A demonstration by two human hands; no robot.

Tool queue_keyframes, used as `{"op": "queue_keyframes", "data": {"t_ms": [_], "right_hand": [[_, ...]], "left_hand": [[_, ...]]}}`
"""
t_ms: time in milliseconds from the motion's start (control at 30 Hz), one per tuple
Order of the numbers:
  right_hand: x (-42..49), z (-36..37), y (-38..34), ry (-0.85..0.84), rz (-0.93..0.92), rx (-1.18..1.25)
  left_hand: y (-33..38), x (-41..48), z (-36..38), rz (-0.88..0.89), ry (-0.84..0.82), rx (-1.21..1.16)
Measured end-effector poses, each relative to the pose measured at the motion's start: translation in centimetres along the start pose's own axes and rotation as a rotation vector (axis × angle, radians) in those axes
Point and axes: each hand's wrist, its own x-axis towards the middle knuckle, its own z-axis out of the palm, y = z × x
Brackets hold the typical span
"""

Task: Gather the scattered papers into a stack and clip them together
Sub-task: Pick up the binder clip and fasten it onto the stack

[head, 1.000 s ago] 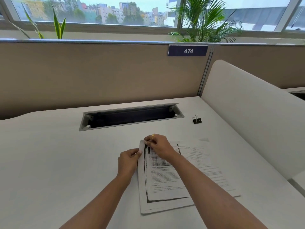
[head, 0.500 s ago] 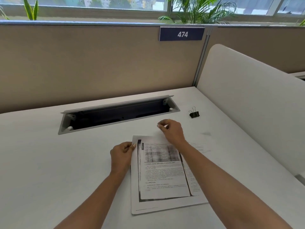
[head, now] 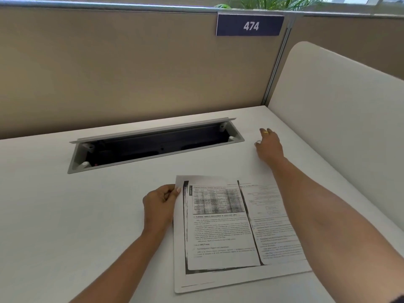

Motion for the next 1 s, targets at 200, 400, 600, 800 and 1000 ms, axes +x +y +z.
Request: {"op": "queue_keyframes", "data": {"t_ms": [200, 400, 600, 800, 1000], "right_hand": [[0.1, 0.4, 0.0, -0.026, 0.035, -0.031], [-0.7, -0.2, 0.1, 0.043, -0.010, 0.021], [-2.3, -3.0, -2.3, 0.166, 0.121, 0.418], [-7.0, -5.6, -5.9, 0.033, 0.313, 0.891], [-14.2, -5.5, -9.2, -0.348, 0.405, 1.230]], "left_hand": [[0.1, 0.0, 0.0, -0.009, 0.006, -0.016], [0.3, -0.2, -0.1, -0.034, -0.003, -0.044], [0.4, -0.8, -0.7, -0.109, 0.001, -0.081], [0.4, -3.6, -4.1, -0.200, 0.086, -0.145], [0.1, -7.6, -8.1, -0.219, 0.120, -0.165]]}}
